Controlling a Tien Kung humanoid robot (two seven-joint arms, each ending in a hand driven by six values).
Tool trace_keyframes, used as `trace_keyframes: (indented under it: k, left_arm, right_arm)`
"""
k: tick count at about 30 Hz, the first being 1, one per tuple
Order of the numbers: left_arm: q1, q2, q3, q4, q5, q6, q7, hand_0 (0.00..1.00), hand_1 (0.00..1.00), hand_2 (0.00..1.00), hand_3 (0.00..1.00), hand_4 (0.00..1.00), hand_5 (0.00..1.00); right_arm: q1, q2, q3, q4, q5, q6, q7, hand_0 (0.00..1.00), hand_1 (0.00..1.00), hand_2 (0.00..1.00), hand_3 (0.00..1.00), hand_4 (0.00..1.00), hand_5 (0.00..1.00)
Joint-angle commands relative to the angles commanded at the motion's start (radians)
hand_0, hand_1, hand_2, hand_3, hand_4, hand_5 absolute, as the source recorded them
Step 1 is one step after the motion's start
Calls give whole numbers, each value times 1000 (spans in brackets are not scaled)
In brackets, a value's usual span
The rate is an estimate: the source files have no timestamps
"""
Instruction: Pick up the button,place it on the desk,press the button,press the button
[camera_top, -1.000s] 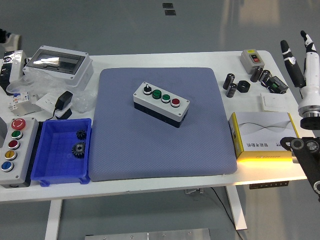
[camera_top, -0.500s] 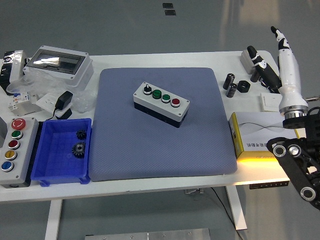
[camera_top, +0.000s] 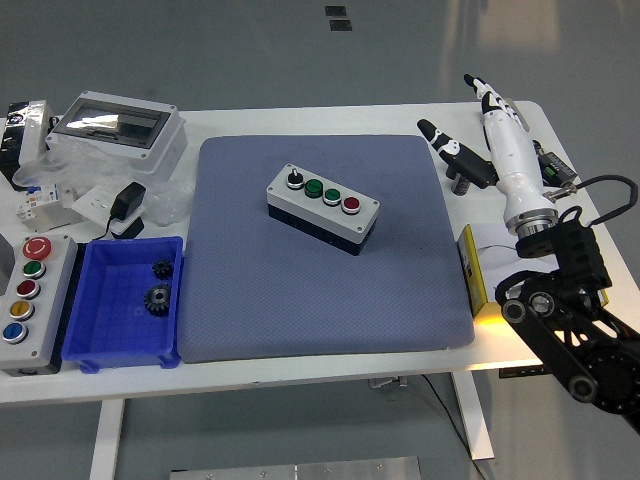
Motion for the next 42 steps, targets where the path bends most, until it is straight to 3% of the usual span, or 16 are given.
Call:
trace_keyframes:
  k: [5,6,11,12,28,42]
  left_arm:
    - [2,-2,-1,0,-5,0,-1,659,630,620,699,825,267]
    - [2,-3,-2,0,-5,-1,-1,658,630,620,699,825,267]
    - [-1,-3,-4,0,-2,-2,-4,658,630,620,699,825,267]
    - [-2,-3,-4,0,-2,-2,-4,658,630,620,701,825,267]
    - [-6,-1,3,0,-9,-3,-2,659,629,620,703,825,266]
    - [-10,3,3,0,-4,-4,-1,658,630,620,704,825,266]
  right_arm:
    - [74,23,-107,-52,-9,31,-45,998,998,998,998,998,833]
    - [86,28,-123,-63,-8,39,-53,998,998,998,998,998,690]
    - [156,63,-227,-126,-2,83,-92,998,998,998,998,998,690]
    - [169,70,-248,-137,0,87,-95,998,998,998,998,998,601]
    - [330,144,-487,-415,113,141,-96,998,998,998,998,998,543]
    - [440,187,-608,-526,200,156,-99,998,998,998,998,998,525]
